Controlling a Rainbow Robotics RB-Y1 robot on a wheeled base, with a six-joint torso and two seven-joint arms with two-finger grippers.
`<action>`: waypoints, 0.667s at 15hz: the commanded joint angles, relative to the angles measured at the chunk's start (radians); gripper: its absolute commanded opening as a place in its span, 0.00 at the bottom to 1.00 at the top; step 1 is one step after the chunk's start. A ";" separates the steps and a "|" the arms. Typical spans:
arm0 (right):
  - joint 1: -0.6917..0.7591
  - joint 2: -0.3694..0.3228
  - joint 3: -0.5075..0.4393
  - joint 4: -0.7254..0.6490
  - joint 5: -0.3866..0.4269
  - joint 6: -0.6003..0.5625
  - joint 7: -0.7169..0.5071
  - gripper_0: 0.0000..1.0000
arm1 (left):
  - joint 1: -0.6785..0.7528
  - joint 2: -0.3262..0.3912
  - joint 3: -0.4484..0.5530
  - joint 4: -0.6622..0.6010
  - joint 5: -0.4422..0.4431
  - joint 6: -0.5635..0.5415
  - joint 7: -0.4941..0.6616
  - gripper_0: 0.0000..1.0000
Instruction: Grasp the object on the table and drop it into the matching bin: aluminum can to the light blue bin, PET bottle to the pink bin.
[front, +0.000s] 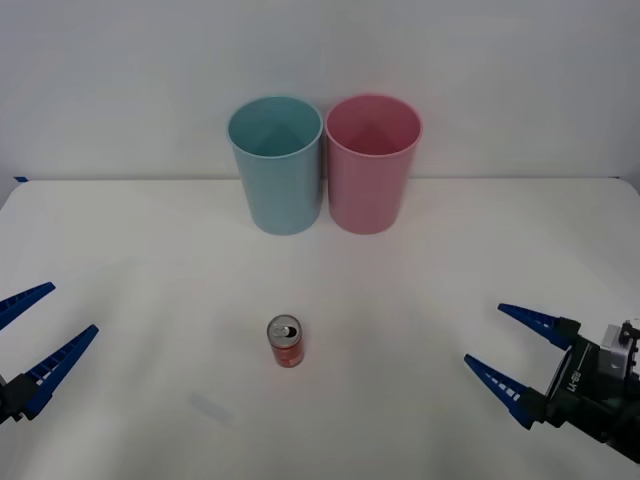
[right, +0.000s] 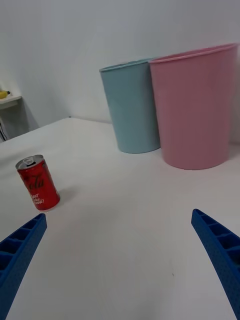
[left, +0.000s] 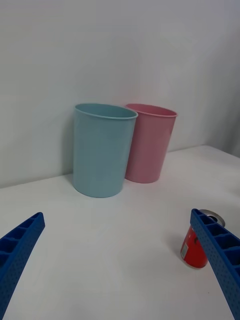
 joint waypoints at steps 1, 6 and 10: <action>-0.042 0.000 0.058 0.064 0.002 0.002 0.074 1.00 | 0.000 0.000 0.000 0.000 0.000 0.000 0.000 1.00; -0.077 0.000 0.179 0.074 0.038 0.034 0.080 1.00 | 0.000 0.000 0.000 0.000 0.000 0.000 0.000 1.00; -0.117 0.000 0.294 0.074 0.041 0.097 0.088 1.00 | 0.000 0.000 0.000 0.000 0.000 0.000 0.000 1.00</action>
